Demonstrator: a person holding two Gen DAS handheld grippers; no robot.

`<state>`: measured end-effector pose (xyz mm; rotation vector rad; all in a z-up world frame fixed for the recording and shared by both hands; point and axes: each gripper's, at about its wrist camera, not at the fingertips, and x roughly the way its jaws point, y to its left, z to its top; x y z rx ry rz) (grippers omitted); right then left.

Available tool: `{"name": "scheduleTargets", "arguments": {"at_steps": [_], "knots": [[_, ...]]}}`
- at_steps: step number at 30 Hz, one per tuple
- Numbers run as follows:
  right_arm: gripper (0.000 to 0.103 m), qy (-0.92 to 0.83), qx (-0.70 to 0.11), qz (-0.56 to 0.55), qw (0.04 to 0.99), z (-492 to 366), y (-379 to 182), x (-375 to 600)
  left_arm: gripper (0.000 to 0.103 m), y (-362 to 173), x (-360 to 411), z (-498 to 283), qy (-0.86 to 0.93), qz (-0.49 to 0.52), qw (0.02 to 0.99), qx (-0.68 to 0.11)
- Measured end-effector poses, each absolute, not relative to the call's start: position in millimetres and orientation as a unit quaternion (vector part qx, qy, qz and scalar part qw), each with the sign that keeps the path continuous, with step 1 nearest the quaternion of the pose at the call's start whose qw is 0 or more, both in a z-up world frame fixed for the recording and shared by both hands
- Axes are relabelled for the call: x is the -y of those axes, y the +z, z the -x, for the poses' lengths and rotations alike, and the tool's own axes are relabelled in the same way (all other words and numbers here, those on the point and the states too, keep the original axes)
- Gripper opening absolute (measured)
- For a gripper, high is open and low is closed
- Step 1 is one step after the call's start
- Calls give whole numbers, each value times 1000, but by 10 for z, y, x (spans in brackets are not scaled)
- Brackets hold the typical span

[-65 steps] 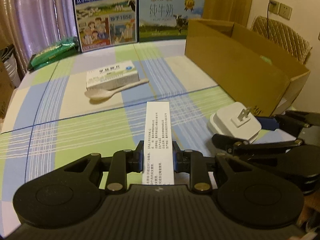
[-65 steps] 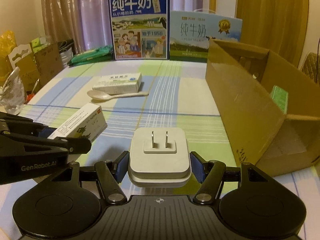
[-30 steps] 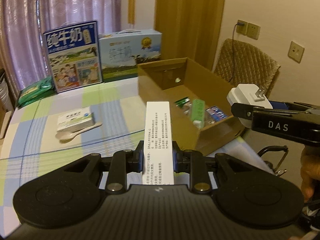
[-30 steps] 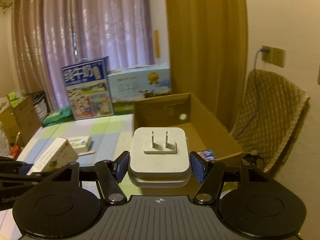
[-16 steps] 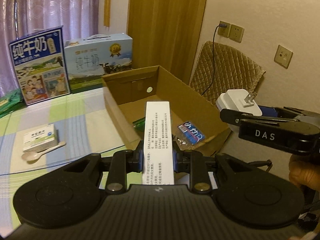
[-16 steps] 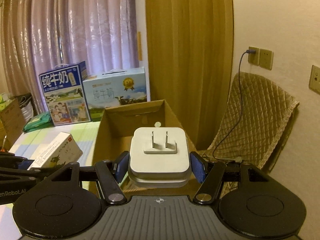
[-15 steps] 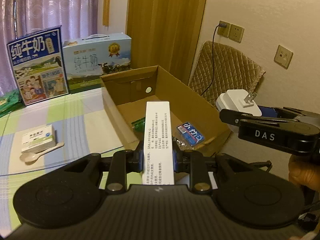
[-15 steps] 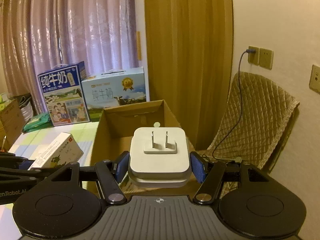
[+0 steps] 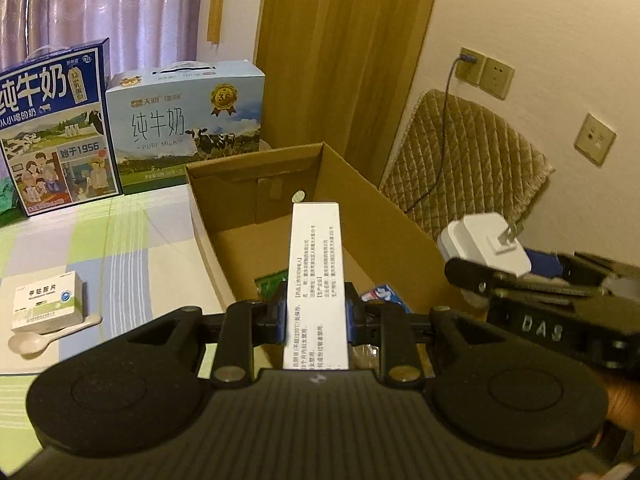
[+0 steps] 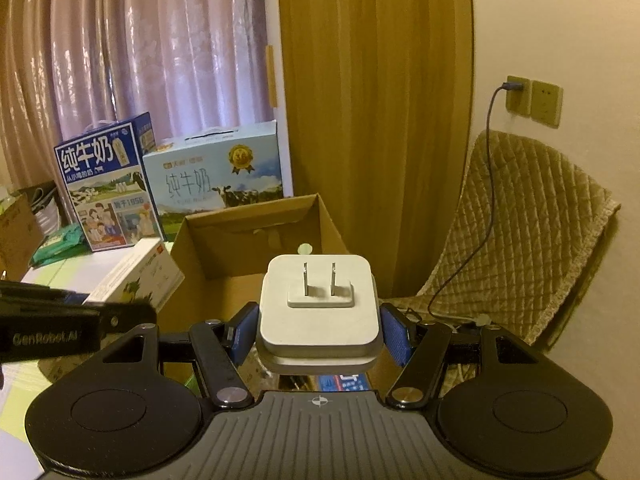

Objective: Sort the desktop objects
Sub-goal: 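Lower the long white box and plug into the box and open both tools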

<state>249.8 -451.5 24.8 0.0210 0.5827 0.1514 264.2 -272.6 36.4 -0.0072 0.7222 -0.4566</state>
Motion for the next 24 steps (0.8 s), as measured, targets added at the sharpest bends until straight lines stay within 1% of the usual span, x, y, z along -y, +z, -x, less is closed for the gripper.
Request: {"name": "scheduleTargets", "arguments": {"at_steps": [15,17,24], "knots": [[62,70,-305,-9,950,-2779,75,4528,22,162,2838,-3035,-206,15,911,-356],[61,69,-306,-10,949,-2769,52,4531,26,155,2813,-3055,-204,16,911,-357],[62,68,-310,-14,948,-2751,29,4535,27,229,2621,-2955,-195,25,917,-348]]}}
